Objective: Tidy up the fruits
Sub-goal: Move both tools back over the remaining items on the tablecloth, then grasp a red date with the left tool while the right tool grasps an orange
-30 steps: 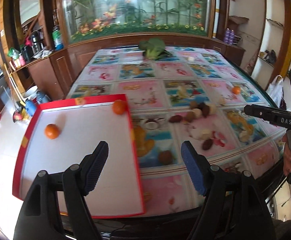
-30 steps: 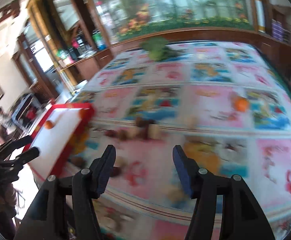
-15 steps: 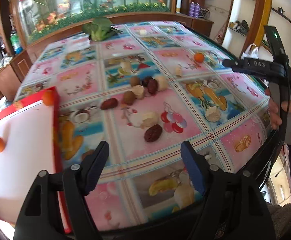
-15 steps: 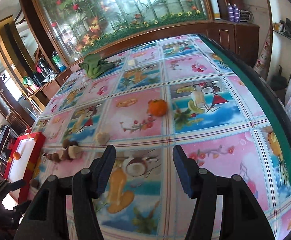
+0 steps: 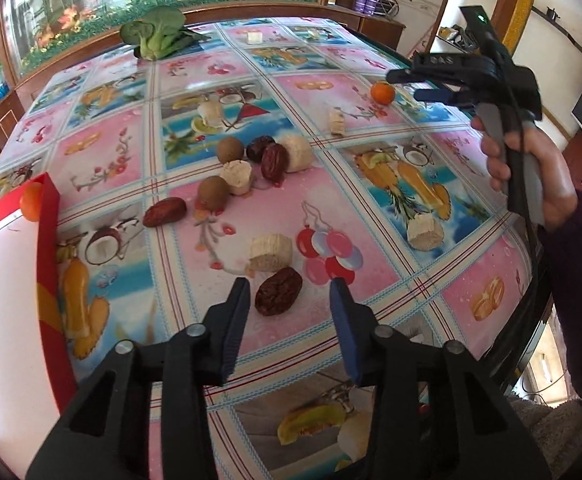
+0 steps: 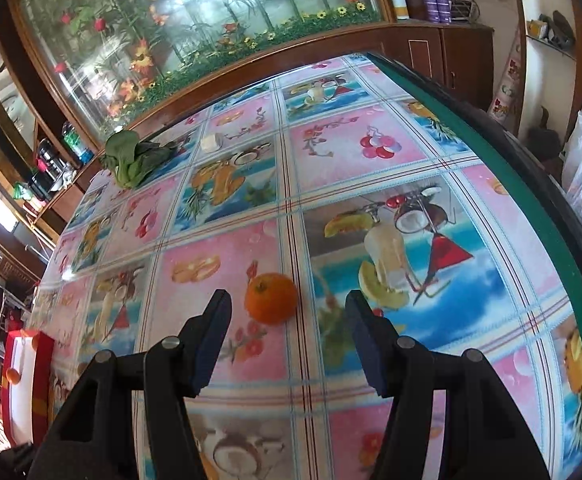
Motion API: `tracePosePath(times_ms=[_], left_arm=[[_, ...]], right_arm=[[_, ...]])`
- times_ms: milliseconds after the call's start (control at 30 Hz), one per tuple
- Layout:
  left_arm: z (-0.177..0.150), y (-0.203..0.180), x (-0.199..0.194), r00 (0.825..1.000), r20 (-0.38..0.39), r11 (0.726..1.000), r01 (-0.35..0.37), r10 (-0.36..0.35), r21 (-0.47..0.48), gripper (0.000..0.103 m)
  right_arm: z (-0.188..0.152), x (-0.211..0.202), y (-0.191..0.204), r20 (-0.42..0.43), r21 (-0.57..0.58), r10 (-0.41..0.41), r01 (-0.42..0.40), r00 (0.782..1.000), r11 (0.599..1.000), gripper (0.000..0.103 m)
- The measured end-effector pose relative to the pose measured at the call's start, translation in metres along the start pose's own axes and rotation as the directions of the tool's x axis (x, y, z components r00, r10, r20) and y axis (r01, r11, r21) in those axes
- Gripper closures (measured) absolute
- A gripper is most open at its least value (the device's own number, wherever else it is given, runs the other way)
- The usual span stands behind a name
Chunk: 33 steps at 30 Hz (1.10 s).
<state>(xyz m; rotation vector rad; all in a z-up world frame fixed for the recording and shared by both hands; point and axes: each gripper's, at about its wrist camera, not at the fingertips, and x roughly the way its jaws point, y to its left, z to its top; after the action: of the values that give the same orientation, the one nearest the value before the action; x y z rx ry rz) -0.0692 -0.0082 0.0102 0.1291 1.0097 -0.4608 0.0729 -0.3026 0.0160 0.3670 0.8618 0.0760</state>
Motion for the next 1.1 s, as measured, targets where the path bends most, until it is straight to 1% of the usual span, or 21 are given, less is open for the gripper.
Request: tracePosePath(times_ms=[133, 233, 267, 300, 400, 533, 567, 600, 700, 767, 900, 1000, 1100], left_arm=[[-0.001, 0.001, 0.005, 1.000, -0.012, 1.000, 0.029, -0.029, -0.006, 0.073], [-0.003, 0.000, 0.005, 0.999, -0.006, 0.999, 0.032, -0.032, 0.000, 0.075], [-0.003, 0.000, 0.005, 0.999, -0.006, 0.999, 0.036, -0.036, -0.002, 0.076], [-0.003, 0.001, 0.005, 0.999, -0.006, 0.999, 0.042, -0.042, -0.008, 0.078], [-0.002, 0.003, 0.005, 0.998, -0.006, 0.998, 0.056, -0.056, -0.022, 0.080], [-0.005, 0.003, 0.004, 0.997, -0.005, 0.997, 0.072, -0.073, -0.035, 0.081], [-0.005, 0.004, 0.004, 0.997, -0.002, 0.997, 0.073, -0.073, -0.039, 0.081], [-0.005, 0.004, 0.004, 0.997, 0.000, 0.996, 0.075, -0.075, -0.046, 0.081], [-0.005, 0.005, 0.004, 0.997, 0.000, 0.995, 0.076, -0.076, -0.059, 0.081], [-0.003, 0.003, 0.005, 0.998, -0.001, 0.996, 0.064, -0.065, -0.053, 0.081], [-0.001, -0.001, 0.007, 0.999, -0.002, 0.998, 0.046, -0.046, -0.041, 0.081], [-0.001, 0.002, 0.007, 0.998, 0.004, 0.997, 0.055, -0.055, -0.054, 0.081], [-0.002, 0.002, 0.007, 0.998, 0.016, 0.997, 0.056, -0.055, -0.045, 0.081]], right_arm=[[-0.002, 0.012, 0.006, -0.038, -0.004, 0.012, -0.012, 0.999, 1.000, 0.044], [-0.002, 0.016, 0.009, -0.043, -0.005, -0.001, 0.001, 0.999, 1.000, 0.045], [-0.002, 0.016, 0.011, -0.040, -0.019, -0.008, 0.007, 0.999, 1.000, 0.048], [-0.002, 0.018, 0.012, -0.043, -0.027, -0.009, 0.007, 0.999, 1.000, 0.053], [-0.003, 0.020, 0.017, -0.041, -0.056, -0.040, 0.038, 0.998, 0.998, 0.060], [-0.005, 0.021, 0.023, -0.030, -0.105, -0.083, 0.079, 0.996, 0.991, 0.066], [-0.005, 0.021, 0.023, -0.028, -0.114, -0.093, 0.089, 0.995, 0.989, 0.070], [-0.006, 0.021, 0.022, -0.028, -0.115, -0.091, 0.087, 0.995, 0.989, 0.071], [-0.006, 0.019, 0.019, -0.036, -0.095, -0.056, 0.052, 0.998, 0.994, 0.071], [-0.008, 0.019, 0.021, -0.040, -0.095, -0.046, 0.042, 0.998, 0.995, 0.071], [-0.014, 0.015, 0.023, -0.058, -0.073, 0.012, -0.017, 0.998, 0.997, 0.072], [-0.020, 0.010, 0.021, -0.062, -0.048, 0.052, -0.055, 0.997, 0.997, 0.072], [-0.026, 0.000, 0.023, -0.052, -0.037, 0.096, -0.098, 0.994, 0.995, 0.072]])
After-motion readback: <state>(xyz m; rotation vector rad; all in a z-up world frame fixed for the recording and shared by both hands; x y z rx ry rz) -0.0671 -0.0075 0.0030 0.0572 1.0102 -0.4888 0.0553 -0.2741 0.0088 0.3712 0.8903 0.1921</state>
